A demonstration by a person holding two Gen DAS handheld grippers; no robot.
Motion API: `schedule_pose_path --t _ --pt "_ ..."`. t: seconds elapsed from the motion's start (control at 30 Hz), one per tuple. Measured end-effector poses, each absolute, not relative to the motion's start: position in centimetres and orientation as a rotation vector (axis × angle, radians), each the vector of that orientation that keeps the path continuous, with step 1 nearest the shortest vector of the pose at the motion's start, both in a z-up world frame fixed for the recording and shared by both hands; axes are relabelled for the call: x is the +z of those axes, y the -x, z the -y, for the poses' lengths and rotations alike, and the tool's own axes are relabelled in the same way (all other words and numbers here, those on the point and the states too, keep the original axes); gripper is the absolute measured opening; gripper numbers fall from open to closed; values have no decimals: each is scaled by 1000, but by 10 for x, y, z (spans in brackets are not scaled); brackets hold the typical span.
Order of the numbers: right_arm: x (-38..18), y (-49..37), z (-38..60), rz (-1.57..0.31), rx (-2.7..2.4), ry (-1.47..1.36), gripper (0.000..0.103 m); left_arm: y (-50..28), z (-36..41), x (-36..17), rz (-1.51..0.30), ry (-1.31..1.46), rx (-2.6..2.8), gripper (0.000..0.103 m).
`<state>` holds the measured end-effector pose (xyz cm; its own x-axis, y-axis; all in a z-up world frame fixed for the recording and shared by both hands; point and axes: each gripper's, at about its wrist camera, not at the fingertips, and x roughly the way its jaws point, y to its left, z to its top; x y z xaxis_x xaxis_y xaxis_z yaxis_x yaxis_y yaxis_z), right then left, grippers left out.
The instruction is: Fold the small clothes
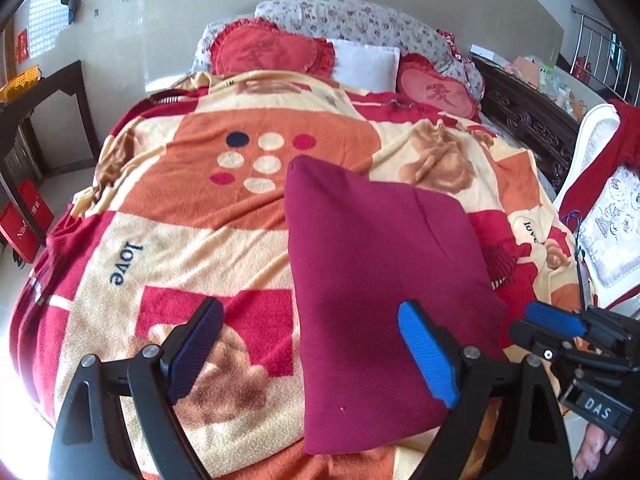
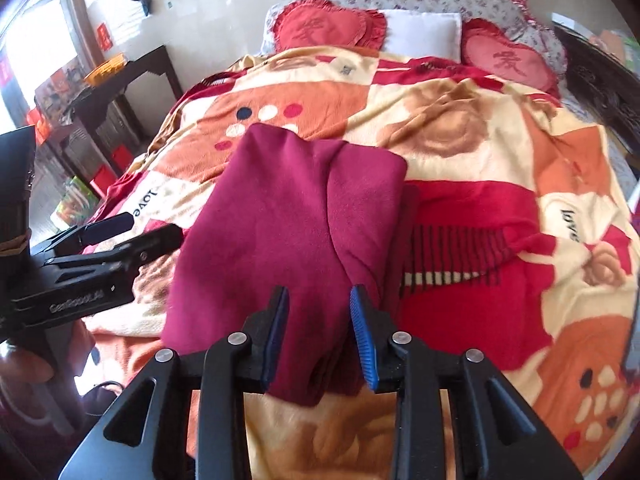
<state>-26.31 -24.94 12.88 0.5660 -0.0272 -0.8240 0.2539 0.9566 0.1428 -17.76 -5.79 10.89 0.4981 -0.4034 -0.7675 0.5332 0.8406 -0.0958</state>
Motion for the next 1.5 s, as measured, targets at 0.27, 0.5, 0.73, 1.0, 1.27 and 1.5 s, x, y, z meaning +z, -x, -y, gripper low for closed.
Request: schedule_pose_path --t 0.27,0.5,0.73,1.0,1.27,1.5 --pt "140 273 240 -901 -246 -289 24 193 54 122 -831 -170 -568 92" --pt "137 258 236 -878 -283 -249 36 200 50 128 -804 -184 -554 92" --pt "141 251 233 -869 -270 -232 37 198 48 128 -802 -177 -538 92" --pt "141 248 238 -878 -280 -239 38 195 51 125 -814 -180 -537 92" --pt "137 243 237 -883 -269 -243 38 193 53 121 -819 -187 -527 92" --pt "132 241 236 -901 -264 -236 38 191 54 115 -832 -190 -528 92"
